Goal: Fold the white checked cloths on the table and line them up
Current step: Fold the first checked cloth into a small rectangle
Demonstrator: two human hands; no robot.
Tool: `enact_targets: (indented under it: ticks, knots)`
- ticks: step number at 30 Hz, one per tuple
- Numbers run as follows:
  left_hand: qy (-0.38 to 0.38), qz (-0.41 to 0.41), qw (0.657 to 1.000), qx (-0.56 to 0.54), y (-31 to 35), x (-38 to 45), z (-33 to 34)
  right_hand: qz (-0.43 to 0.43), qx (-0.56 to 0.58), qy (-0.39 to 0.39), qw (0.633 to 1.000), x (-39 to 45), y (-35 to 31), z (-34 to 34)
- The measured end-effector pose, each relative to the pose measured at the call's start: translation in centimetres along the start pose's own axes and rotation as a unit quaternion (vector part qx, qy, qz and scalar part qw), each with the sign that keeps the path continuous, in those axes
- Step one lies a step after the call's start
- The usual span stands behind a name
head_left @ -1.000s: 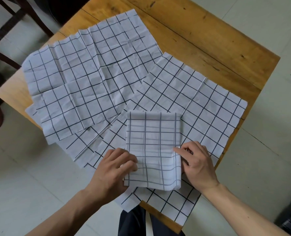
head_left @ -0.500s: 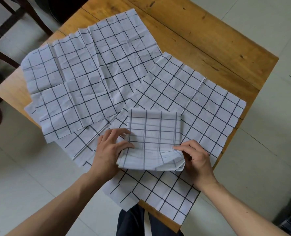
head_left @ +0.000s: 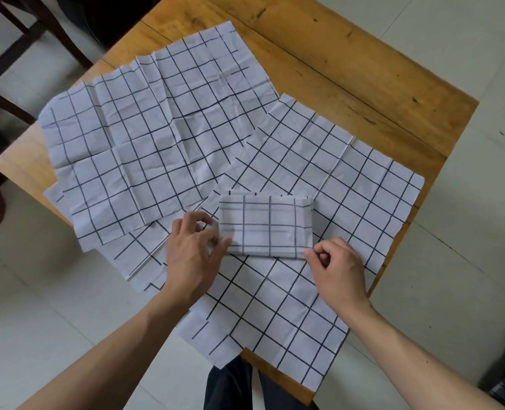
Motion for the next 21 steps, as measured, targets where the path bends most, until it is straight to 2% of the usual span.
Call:
enact_targets:
  ticks: [10, 14, 17, 19, 21]
  knots:
    - [0.040, -0.037, 0.998, 0.044, 0.7, 0.3, 0.2, 0.039, -0.052, 0.001, 0.998, 0.4, -0.6, 0.1]
    - [0.062, -0.017, 0.996, 0.063, 1.1, 0.2, 0.0, 0.052, -0.083, 0.008, 0.995, 0.7, -0.4, 0.3]
    - [0.079, 0.000, 0.994, 0.071, 1.3, 0.3, -0.2, 0.057, -0.064, 0.023, 0.996, 0.4, -0.5, -0.2]
    - [0.086, 0.006, 0.994, 0.070, 1.4, 0.4, -0.4, -0.018, -0.093, 0.043, 0.995, 0.2, -1.7, -0.5]
    - [0.100, 0.041, 0.990, 0.091, 2.1, 0.5, -0.7, -0.145, -0.171, 0.026, 0.974, 0.2, -3.6, 0.1]
Point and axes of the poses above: each hand's wrist, its own x-axis towards the middle knuckle, its own z-axis out of the palm, y = z × x, the point moved 6 cm from there along x, towards the middle knuckle, and after that the axes turned 14 degrees about x, right-handed, at the moved point
